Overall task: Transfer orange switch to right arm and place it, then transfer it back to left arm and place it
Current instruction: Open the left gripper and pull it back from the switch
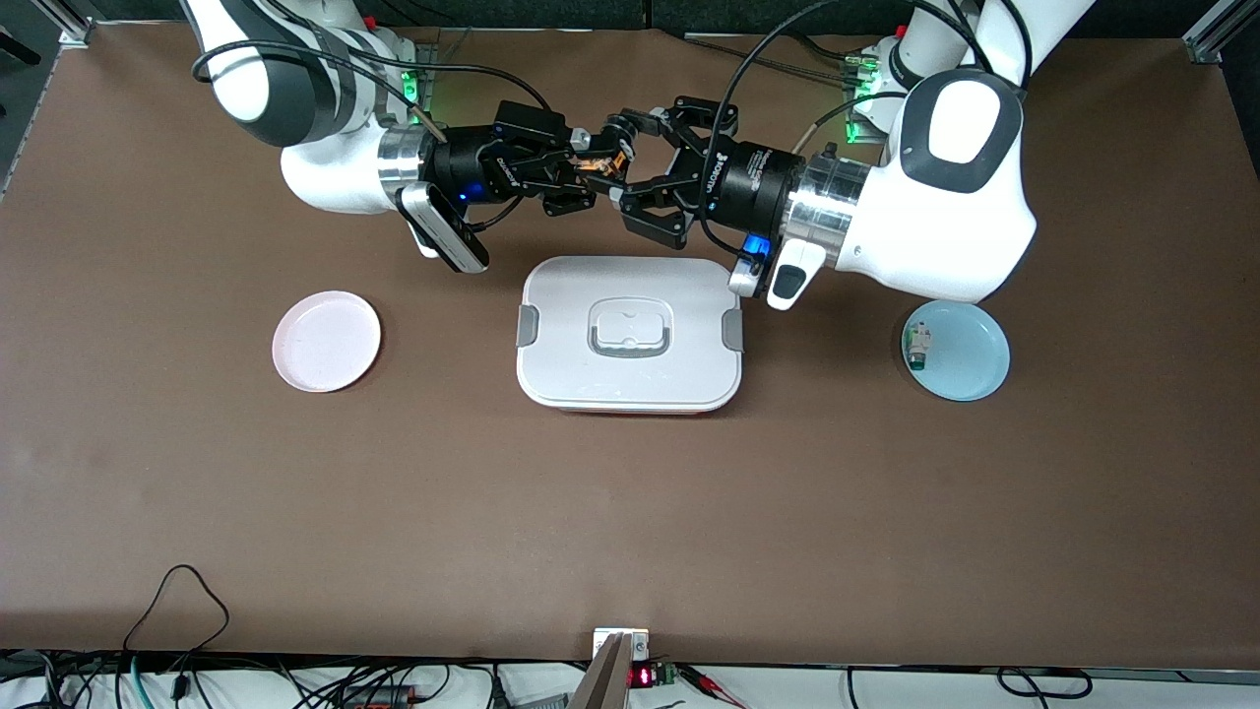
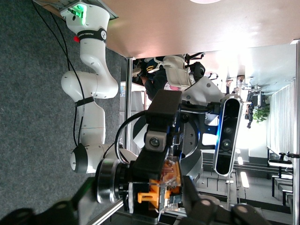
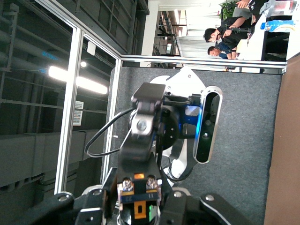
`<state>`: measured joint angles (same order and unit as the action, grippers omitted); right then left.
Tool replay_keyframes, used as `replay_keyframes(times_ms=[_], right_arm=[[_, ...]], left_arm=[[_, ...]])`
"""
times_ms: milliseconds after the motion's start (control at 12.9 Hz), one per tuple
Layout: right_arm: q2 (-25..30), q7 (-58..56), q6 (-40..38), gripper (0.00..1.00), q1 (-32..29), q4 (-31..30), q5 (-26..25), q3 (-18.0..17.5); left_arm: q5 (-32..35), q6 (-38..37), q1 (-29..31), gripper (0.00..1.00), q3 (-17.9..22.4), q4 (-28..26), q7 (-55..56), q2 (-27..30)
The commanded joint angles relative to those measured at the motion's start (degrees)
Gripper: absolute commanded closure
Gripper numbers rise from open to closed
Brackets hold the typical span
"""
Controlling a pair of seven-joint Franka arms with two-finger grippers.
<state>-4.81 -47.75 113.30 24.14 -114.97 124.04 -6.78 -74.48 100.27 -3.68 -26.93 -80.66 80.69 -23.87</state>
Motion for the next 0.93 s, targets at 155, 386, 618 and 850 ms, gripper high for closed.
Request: replay_keyframes(times_ms=[155, 386, 618, 850], right_arm=[[1.04, -0.94, 0.43, 0.68, -0.41, -0.6, 0.86, -0.33], [1.04, -1.03, 0.34, 0.68, -1.37, -0.78, 0.33, -0.33], [1.12, -0.59, 0.25, 0.68, -3.22, -0.87, -2.65, -0.42], [1.12, -0.42, 0.34, 0.69, -4.36, -0.87, -6.42, -0.42]], left_arm=[[-1.37, -0.52, 0.7, 0.0, -0.14, 1.03, 1.48, -0.74], [-1.46, -0.52, 0.7, 0.0, -0.14, 1.03, 1.57, -0.66], [-1.37, -0.52, 0.7, 0.0, -0.14, 1.03, 1.57, -0.74], [-1.02, -0.78, 0.78, 0.0, -0.05, 1.03, 1.05, -0.66]])
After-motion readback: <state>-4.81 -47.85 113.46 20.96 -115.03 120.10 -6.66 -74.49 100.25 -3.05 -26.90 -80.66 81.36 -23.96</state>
